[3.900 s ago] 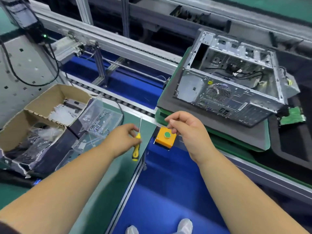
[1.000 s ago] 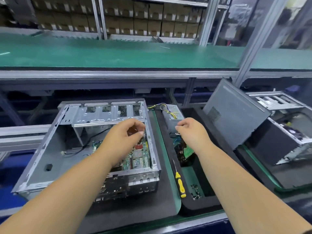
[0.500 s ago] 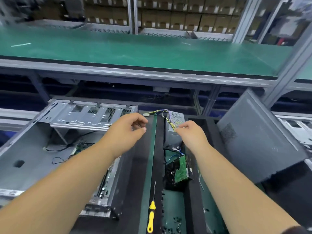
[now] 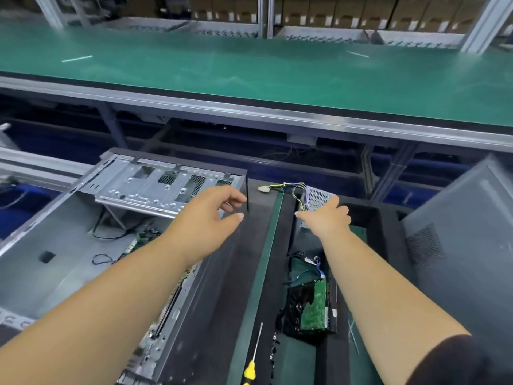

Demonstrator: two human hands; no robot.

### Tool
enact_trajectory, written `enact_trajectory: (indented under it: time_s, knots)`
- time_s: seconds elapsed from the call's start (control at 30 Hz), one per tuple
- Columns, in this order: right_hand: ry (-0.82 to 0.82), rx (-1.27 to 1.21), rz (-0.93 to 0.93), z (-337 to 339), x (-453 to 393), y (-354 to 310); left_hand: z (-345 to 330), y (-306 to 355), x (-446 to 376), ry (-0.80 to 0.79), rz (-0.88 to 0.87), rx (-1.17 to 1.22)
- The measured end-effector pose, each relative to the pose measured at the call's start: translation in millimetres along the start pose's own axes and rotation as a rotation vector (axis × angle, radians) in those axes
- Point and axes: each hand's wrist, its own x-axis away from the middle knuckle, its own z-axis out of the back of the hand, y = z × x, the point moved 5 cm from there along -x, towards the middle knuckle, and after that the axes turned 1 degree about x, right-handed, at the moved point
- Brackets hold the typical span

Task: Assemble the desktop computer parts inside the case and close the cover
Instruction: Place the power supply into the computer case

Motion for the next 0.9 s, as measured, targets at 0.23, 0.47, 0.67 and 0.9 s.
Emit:
enact_trajectory:
  time_s: [0.23, 0.47, 0.67, 0.9]
  knots:
    - [-0.034, 0.041, -0.093, -20.5, -30.2, 0.0, -7.9, -7.5, -13.3, 0.019, 0.022, 0.029]
    - [0.043, 0.011, -0.061, -22.4, -36.3, 4.4, -8.1, -5.5, -17.9, 0.034, 0.015, 0.057]
    - [0.147, -0.087, 0.000, -11.4, -33.1, 8.0, -0.7, -6.9, -12.0, 0.054, 0.024, 0.086]
    - [0.232, -0.240, 0.071, 31.6, -14.7, -4.4, -1.9, -6.2, -7.0, 0.054, 0.057, 0.149]
